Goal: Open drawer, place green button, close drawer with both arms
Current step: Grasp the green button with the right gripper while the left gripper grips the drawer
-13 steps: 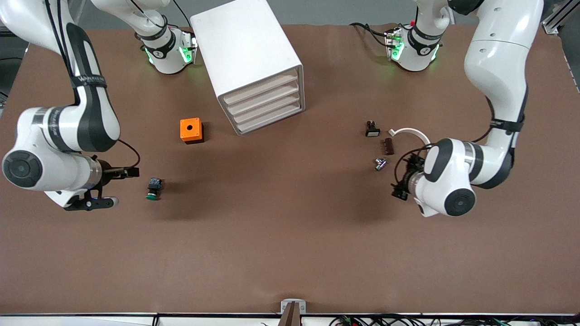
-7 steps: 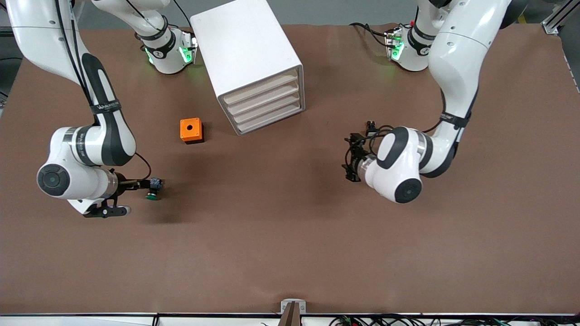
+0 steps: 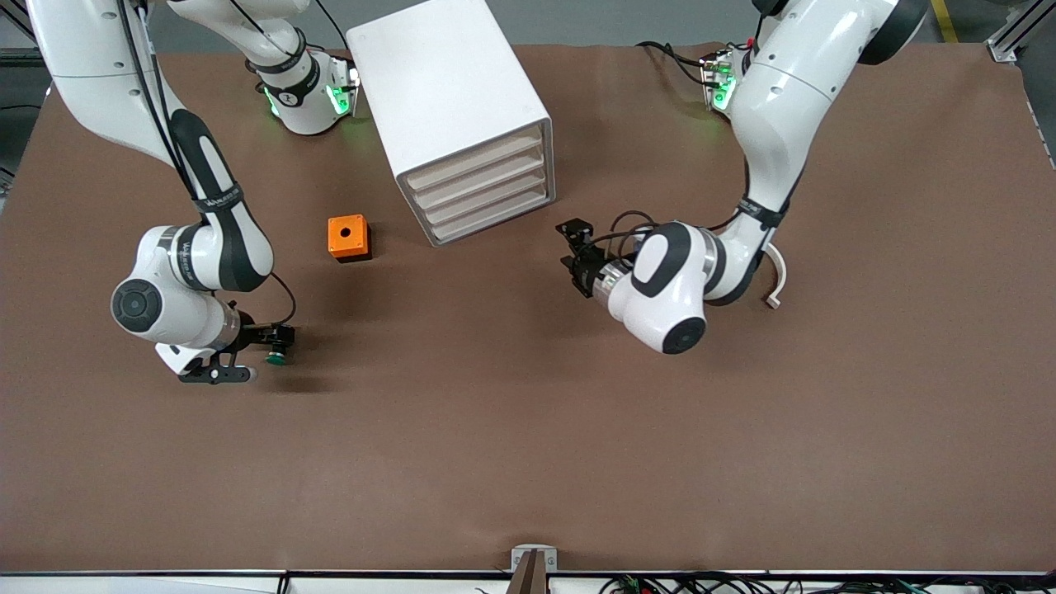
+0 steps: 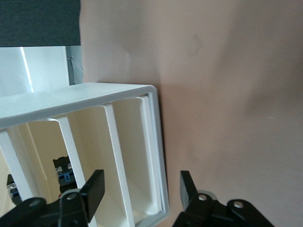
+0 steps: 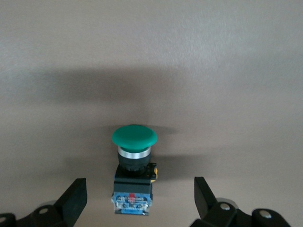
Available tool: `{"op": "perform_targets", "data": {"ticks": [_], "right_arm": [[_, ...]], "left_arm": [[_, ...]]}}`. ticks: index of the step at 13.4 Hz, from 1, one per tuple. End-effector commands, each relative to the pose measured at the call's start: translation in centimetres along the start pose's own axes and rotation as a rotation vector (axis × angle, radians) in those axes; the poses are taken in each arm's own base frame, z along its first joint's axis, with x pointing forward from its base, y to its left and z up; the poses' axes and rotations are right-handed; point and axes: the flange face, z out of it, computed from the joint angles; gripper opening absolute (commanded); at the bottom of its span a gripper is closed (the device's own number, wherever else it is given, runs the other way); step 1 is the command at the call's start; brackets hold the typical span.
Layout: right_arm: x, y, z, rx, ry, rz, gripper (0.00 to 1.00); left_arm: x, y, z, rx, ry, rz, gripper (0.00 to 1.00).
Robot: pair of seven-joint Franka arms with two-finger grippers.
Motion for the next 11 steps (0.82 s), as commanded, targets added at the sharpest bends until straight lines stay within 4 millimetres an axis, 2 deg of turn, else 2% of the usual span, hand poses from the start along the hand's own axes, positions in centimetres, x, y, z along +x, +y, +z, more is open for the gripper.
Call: {"op": "perform_targets", "data": {"ticks": [1,2,5,8,9,11], "right_arm": [[-1.6,-0.3,0.8,0.011,0.028,0.064,1.00],[-1.7,-0.3,1.1,0.011,0.039,0.064,1.00],[-2.3,-0.4,1.7,0.008,0.026,0.067,1.00],[-2.7,-0.7,2.1,0.007,0.015,0.062,1.00],[-2.6,-0.7,2.1,0.006,0.013,0.061,0.91],[-2.7,-1.0,2.1,0.006,0.010,0.056,0.60]], "left_arm": [[-1.8,-0.6,5.2,0.067,0.033,-0.070,0.51],[-1.8,-0.2,6.2,0.093,0.025,-0.096,0.51],[-2.8,-0.8,10.2,0.151,0.032,-0.110,0.51],[-3.4,-1.2,12.0,0.198,0.012,-0.125,0.51],[-3.7,-1.8,12.7,0.203,0.017,-0.121,0.51],[-3.8,-1.9,13.8,0.208,0.027,-0.130,0.51]]}}
